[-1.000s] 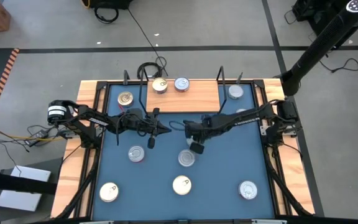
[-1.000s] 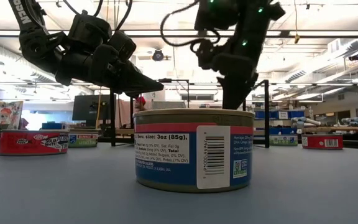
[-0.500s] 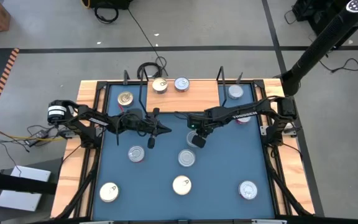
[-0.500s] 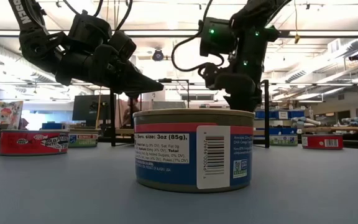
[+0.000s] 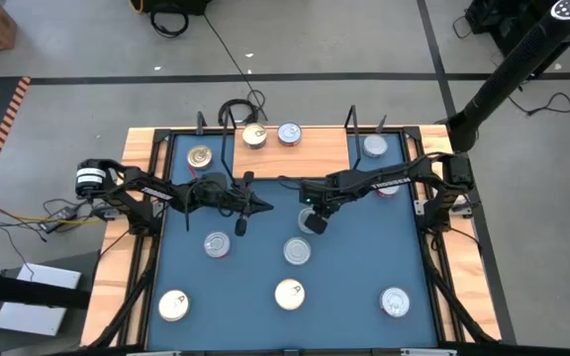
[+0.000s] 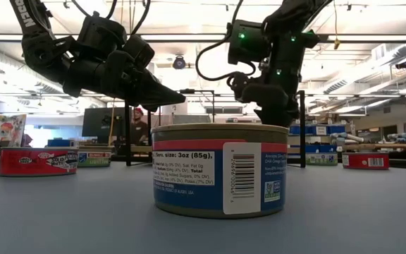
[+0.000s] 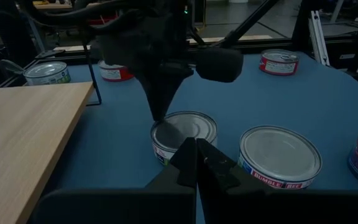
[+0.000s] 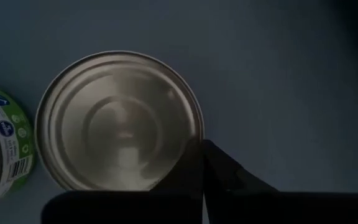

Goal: Stack canned seafood by type on shelf
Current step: Put the bottom right white tuna can on the shelf

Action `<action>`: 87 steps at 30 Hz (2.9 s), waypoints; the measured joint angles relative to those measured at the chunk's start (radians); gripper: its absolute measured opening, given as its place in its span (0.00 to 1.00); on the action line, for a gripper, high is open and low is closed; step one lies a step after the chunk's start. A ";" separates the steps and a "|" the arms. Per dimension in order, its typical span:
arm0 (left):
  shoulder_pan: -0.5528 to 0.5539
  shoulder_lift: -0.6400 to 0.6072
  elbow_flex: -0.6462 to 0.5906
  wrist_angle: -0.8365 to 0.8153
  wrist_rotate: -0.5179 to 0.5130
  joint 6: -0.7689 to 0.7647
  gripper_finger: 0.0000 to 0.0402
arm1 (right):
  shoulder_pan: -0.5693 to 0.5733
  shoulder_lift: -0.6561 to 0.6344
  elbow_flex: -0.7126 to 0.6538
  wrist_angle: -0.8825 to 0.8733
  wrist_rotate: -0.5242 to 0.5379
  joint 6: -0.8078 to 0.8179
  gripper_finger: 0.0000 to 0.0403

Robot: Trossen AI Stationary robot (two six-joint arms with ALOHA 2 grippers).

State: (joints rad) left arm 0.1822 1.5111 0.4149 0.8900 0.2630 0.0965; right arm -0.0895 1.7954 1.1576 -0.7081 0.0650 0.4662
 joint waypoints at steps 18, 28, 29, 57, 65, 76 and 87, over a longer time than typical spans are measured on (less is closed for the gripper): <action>0.000 0.000 0.000 0.000 0.000 -0.004 0.01 | -0.030 0.005 -0.004 -0.044 0.010 -0.023 0.02; 0.000 0.000 0.000 0.000 0.000 -0.004 0.01 | -0.063 0.004 -0.004 -0.042 0.011 -0.051 0.02; 0.000 0.000 0.000 0.000 0.000 -0.004 0.01 | -0.067 0.004 -0.004 -0.042 0.006 -0.058 0.02; 0.000 0.000 0.000 -0.003 0.000 -0.004 0.01 | -0.157 0.002 -0.067 0.124 -0.095 -0.112 0.02; 0.000 0.000 0.000 -0.003 0.000 -0.004 0.01 | -0.154 0.002 -0.070 0.123 -0.132 -0.093 0.02; 0.000 0.000 0.000 -0.004 0.000 -0.004 0.01 | -0.147 0.002 -0.070 0.044 -0.081 -0.099 0.23; 0.000 0.000 0.000 -0.007 0.000 -0.004 0.01 | -0.121 -0.030 -0.069 0.012 0.034 -0.057 0.39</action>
State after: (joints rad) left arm 0.1822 1.5109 0.4149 0.8832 0.2633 0.0925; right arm -0.2104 1.7650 1.0882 -0.6957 0.0989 0.4087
